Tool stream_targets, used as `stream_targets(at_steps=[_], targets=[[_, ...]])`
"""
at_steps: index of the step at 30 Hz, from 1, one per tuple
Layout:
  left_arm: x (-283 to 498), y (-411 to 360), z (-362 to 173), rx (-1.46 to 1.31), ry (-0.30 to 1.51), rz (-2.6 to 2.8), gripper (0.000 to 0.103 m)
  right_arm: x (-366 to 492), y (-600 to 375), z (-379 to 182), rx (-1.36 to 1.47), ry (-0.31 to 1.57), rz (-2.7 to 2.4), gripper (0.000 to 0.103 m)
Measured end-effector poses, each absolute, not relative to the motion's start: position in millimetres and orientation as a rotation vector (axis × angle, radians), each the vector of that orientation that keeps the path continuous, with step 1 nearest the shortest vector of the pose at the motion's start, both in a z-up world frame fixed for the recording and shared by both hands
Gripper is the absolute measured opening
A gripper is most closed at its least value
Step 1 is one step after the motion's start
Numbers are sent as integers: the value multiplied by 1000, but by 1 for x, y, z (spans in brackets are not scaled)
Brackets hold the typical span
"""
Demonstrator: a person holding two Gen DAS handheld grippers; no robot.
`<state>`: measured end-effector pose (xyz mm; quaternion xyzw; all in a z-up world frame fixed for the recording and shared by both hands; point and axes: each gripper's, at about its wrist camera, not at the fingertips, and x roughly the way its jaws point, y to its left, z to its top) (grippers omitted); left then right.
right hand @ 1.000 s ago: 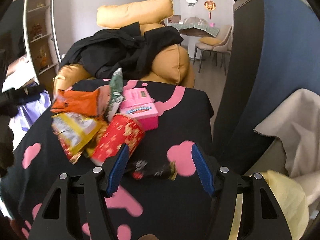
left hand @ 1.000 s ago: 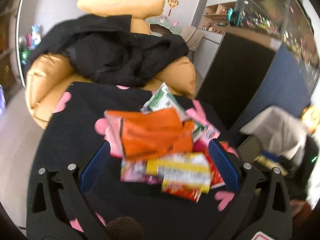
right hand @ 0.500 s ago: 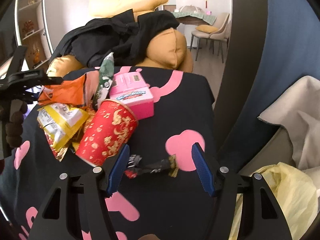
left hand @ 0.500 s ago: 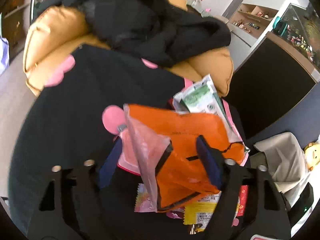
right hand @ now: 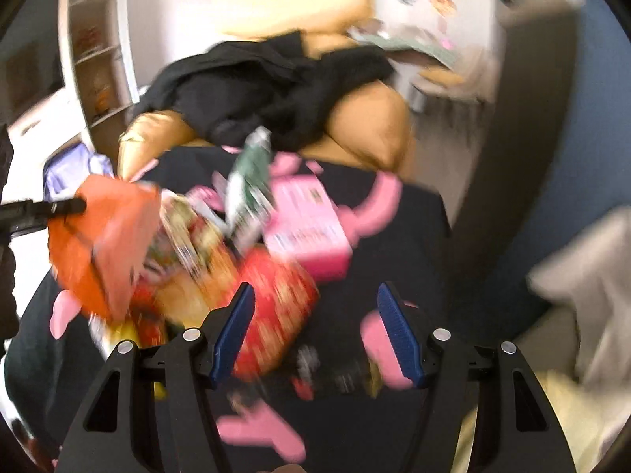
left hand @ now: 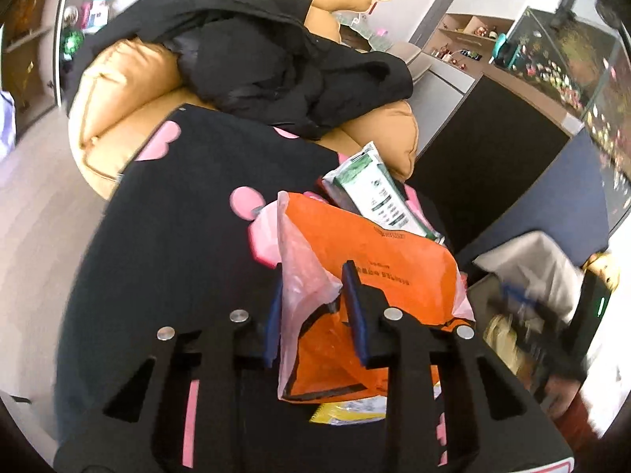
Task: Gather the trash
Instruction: 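Grasp the green-white packet with the right tool while the left tool holds the orange bag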
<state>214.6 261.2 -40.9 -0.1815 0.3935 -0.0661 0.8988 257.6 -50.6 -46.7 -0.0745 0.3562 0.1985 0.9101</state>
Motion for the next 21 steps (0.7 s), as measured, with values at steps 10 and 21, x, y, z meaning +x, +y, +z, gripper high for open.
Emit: stream_targets(at_steps=[10,21], targets=[[199,288,-59,-427,812,-126,27,368,81,-36,-338,822,535,58],[198,299,-83,-499,831,-200,27,436,96,-80,-262,1052,491,36]])
